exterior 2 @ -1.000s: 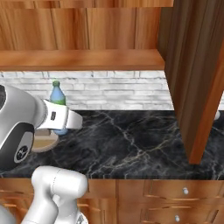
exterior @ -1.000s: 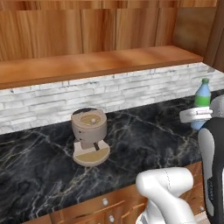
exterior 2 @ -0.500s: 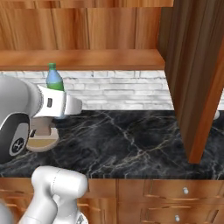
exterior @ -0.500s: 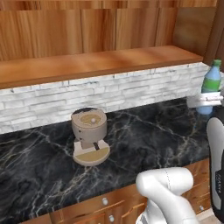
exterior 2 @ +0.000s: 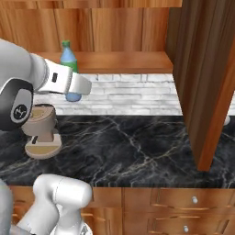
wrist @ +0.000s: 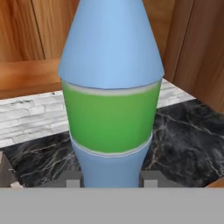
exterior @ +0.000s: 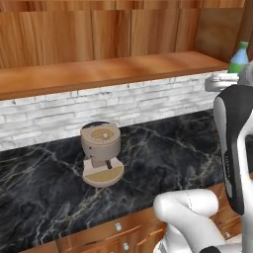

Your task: Pick the bottled water, boxed drink, bottled water from the counter and place them in the open cabinet.

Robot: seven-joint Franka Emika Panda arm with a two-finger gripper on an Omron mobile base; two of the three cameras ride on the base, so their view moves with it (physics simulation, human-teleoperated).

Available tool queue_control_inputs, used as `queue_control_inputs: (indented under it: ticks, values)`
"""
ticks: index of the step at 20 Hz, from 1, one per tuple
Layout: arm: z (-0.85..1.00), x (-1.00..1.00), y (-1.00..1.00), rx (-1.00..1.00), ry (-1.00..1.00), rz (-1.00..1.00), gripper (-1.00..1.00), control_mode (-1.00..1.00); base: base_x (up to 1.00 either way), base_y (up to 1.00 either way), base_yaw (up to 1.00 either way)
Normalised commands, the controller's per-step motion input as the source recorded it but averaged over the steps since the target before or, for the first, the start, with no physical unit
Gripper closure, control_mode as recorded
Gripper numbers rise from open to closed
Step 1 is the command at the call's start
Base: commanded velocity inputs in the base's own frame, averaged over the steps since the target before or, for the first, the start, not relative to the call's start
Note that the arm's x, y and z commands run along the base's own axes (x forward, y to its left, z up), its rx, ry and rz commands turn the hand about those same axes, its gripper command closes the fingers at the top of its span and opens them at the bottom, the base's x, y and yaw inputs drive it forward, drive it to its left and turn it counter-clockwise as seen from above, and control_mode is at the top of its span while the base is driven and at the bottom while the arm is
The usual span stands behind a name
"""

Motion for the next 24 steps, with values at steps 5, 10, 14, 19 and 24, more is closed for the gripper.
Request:
queue_control_inputs:
  ticks: [5,10,14,19,24]
  values:
    - [0.18,0.68,-0.17,0.00,0.00,0.00,1.00,-1.00,0.00,0.00,0.00]
    - [0.05,0.75,-0.33,0.01,0.00,0.11,1.00,-1.00,0.00,0.00,0.00]
    - [0.00,0.97,-0.23,0.00,0.01,0.10,1.00,-1.00,0.00,0.00,0.00]
    - [0.00,0.99,-0.14,0.00,0.03,0.02,1.00,-1.00,0.00,0.00,0.00]
    - [0.01,0.87,-0.11,0.00,0.03,0.00,1.00,-1.00,0.00,0.00,0.00]
